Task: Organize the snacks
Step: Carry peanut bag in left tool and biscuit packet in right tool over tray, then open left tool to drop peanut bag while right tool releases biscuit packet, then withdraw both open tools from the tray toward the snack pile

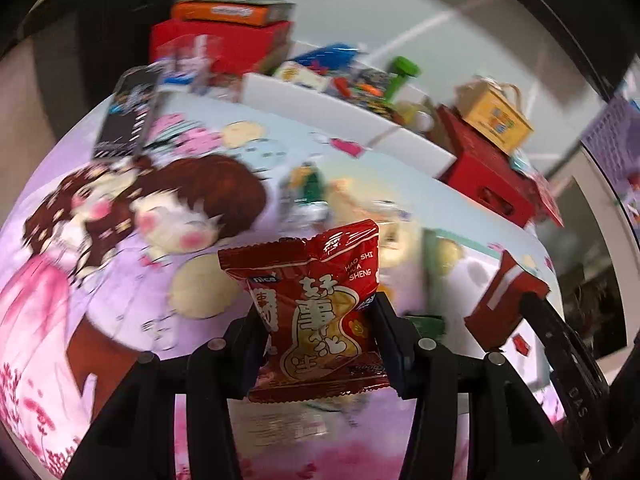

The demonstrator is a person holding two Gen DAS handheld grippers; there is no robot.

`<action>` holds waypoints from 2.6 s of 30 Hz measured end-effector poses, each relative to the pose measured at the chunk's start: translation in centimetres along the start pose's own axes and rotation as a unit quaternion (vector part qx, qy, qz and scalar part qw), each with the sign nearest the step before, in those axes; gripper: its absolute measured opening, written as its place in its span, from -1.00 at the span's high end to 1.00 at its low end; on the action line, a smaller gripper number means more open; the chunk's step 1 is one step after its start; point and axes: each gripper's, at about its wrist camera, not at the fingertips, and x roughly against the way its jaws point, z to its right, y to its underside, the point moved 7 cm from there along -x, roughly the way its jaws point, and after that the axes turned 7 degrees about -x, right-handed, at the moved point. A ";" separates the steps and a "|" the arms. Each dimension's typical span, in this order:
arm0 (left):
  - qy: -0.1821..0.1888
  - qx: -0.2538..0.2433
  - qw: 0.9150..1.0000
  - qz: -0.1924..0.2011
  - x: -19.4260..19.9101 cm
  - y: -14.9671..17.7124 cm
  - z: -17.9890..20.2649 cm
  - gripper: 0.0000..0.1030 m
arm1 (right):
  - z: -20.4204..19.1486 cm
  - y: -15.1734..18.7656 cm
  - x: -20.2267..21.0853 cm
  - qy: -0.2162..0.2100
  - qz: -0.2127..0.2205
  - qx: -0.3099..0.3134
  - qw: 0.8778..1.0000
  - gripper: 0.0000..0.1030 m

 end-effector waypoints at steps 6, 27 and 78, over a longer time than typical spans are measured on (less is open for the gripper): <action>0.020 -0.063 0.998 -0.002 -1.0 -1.6 6.0 0.00 | 4.7 -1.3 1.4 0.034 0.017 -0.043 0.998 0.52; 0.069 -0.195 0.977 -0.056 -8.2 0.4 20.7 0.00 | 21.3 -0.7 4.9 0.233 0.022 -0.149 0.961 0.52; -0.029 -0.199 0.978 -0.059 -11.3 0.6 17.3 -0.88 | 22.0 3.0 -1.0 0.255 -0.099 -0.155 0.949 -1.00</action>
